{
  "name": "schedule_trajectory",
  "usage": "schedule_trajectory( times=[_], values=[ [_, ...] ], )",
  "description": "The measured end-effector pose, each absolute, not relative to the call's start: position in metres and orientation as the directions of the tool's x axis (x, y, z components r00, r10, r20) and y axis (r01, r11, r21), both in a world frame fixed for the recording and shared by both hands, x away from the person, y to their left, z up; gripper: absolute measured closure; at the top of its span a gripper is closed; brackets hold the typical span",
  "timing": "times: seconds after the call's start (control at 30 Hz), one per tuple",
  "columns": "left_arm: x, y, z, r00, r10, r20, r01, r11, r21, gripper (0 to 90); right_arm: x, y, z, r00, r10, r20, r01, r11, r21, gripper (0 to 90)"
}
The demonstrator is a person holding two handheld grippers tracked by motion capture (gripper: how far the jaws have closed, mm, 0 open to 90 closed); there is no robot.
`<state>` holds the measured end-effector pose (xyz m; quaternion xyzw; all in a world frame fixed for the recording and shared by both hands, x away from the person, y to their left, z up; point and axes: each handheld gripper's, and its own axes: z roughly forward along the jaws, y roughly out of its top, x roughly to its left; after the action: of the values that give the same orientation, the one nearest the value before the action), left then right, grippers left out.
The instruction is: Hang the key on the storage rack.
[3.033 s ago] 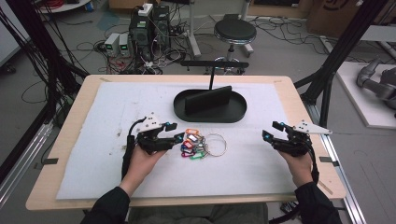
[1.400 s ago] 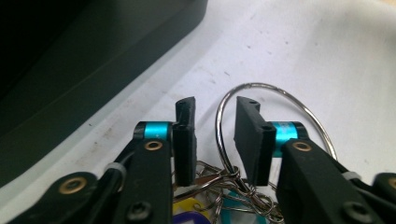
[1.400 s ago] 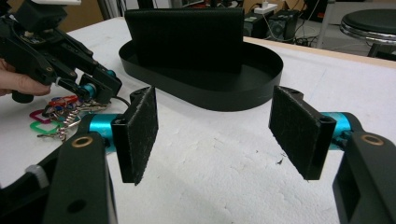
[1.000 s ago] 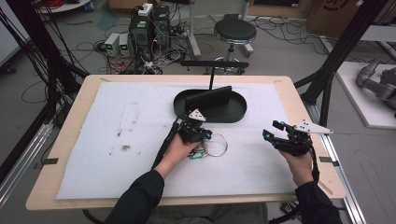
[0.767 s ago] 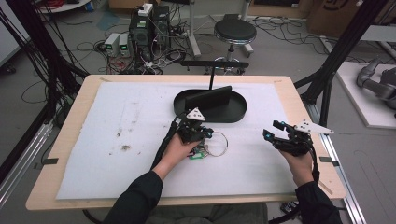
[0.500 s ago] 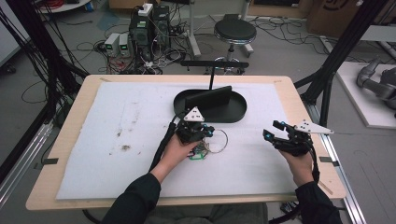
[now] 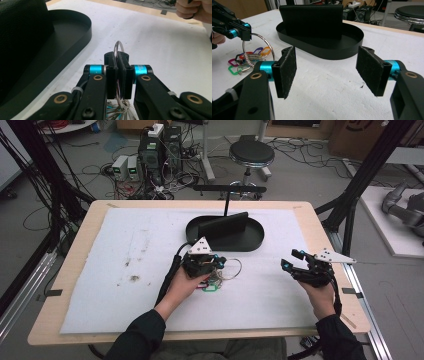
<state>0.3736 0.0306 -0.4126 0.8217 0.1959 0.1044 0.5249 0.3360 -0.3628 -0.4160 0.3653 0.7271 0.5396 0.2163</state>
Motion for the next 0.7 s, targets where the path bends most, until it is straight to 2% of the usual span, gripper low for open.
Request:
schedule_trajectory(
  times=[0.3,0.7],
  values=[
    [0.3724,0.0300,-0.4141,0.908,0.417,-0.049,0.225,-0.386,0.895,81.3,0.3362,-0.3624,-0.4163,-0.643,0.762,0.082,0.300,0.152,0.942,33.5],
    [0.3708,0.0302,-0.4165,0.914,0.405,-0.033,0.217,-0.418,0.882,85.9,0.3364,-0.3617,-0.4165,-0.646,0.759,0.082,0.303,0.156,0.940,33.5]
  ],
)
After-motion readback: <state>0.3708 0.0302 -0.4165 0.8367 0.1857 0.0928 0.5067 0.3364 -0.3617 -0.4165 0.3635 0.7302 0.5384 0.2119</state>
